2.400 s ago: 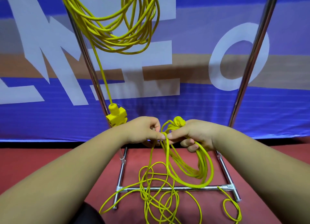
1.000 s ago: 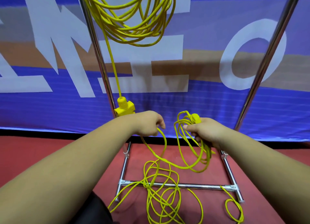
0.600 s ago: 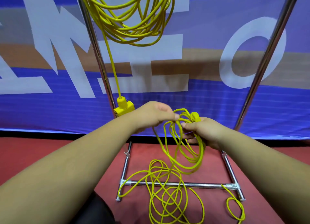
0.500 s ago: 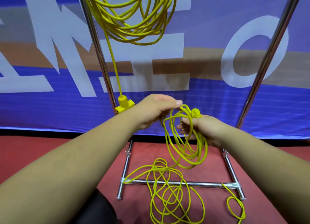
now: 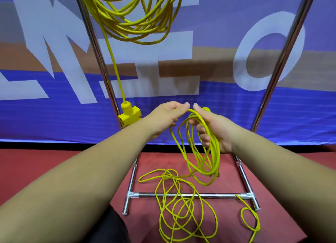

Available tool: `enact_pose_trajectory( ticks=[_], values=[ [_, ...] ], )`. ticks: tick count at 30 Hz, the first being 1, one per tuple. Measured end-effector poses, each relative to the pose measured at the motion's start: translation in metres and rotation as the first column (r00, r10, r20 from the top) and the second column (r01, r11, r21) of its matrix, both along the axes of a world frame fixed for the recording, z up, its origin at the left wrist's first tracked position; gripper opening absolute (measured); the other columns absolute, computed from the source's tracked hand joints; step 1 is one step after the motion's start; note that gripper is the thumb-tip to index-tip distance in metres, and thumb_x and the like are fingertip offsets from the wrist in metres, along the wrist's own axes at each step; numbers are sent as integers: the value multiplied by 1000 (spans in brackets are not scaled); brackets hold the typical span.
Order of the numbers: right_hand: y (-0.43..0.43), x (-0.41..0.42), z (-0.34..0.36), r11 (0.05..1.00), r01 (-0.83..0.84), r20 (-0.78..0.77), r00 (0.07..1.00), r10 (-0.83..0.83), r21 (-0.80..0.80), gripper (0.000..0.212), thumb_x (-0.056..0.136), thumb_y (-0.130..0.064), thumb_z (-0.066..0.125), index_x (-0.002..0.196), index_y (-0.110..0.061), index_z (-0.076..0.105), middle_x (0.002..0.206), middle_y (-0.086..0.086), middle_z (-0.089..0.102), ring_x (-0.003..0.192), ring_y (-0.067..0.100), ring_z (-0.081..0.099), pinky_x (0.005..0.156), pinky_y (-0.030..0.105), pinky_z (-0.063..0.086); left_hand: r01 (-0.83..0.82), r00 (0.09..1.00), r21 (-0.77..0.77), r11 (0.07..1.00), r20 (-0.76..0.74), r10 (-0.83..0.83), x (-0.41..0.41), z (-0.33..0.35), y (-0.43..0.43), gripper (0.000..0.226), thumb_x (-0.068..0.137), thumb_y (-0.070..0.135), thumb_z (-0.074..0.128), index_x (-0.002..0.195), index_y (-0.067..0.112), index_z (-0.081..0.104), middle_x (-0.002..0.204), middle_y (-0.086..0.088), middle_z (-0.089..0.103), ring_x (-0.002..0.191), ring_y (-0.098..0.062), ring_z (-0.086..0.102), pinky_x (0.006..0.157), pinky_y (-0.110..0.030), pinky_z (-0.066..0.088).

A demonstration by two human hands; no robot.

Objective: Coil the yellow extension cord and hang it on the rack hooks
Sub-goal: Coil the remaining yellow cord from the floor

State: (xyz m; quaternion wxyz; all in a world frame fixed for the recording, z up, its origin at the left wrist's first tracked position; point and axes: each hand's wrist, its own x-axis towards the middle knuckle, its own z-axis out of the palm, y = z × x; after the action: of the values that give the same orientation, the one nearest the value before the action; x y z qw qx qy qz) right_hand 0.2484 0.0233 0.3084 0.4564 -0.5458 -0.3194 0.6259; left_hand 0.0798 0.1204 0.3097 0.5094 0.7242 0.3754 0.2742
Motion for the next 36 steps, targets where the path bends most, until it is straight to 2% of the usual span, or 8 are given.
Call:
enact_pose_trajectory(
  ticks=[5,9,16,19,23,29,33,36],
  values=[
    [0,10,13,998,-14,-22,1000,15,61,38,98,-52,65,86,-17,63,56,-1,40,38,14,40,40,24,34,-16,998,-4,1000,67,16,14,-5,4,57,79,68,70,100,15,68,85,-3,59,79,-15,53,76,-36,50],
    [0,15,18,999,22,-20,1000,-21,32,36,99,-44,65,78,-16,58,56,1,40,38,14,40,39,22,35,49,988,-130,990,152,-29,14,-9,8,37,91,46,73,98,11,64,87,-11,63,80,-23,63,88,-48,58],
    [5,31,20,989,117,-107,988,-107,92,37,100,-44,65,73,-22,53,58,-2,35,39,10,34,38,22,32,94,985,-184,978,-124,-118,1,-27,23,11,104,21,63,100,11,63,91,-8,72,91,-21,75,82,-45,62],
    [6,36,22,992,116,-112,988,-109,53,47,94,-61,66,74,-22,51,59,-2,40,39,8,40,36,20,36,-112,990,-89,990,-98,104,7,-25,34,11,103,23,65,100,12,67,83,-4,70,80,-18,70,60,-31,62],
    [7,36,19,999,36,-75,996,-37,-20,48,89,-63,71,75,-19,58,63,-2,50,41,7,49,37,20,43,-340,939,55,939,-43,343,14,-24,49,19,99,27,68,93,10,69,80,-6,69,66,-18,63,60,-35,59],
    [12,31,14,995,79,-121,990,-71,61,32,98,-42,71,80,-18,62,62,-2,53,44,7,51,40,21,44,-108,899,334,937,-370,235,29,-29,41,27,93,43,73,103,18,67,96,-2,72,83,-21,68,75,-37,57],
    [15,36,12,978,197,-153,971,-185,65,31,99,-40,71,81,-16,64,65,0,55,46,8,54,42,22,47,-42,907,423,905,-363,212,47,-18,26,63,86,40,82,135,16,49,127,-2,55,102,-20,61,89,-35,51],
    [17,42,10,963,262,-164,954,-249,62,31,99,-40,72,80,-16,65,66,0,56,46,9,56,43,22,49,-50,882,399,916,-412,228,52,-10,12,48,88,30,76,124,13,48,121,-5,59,101,-27,64,88,-42,55]
  ],
)
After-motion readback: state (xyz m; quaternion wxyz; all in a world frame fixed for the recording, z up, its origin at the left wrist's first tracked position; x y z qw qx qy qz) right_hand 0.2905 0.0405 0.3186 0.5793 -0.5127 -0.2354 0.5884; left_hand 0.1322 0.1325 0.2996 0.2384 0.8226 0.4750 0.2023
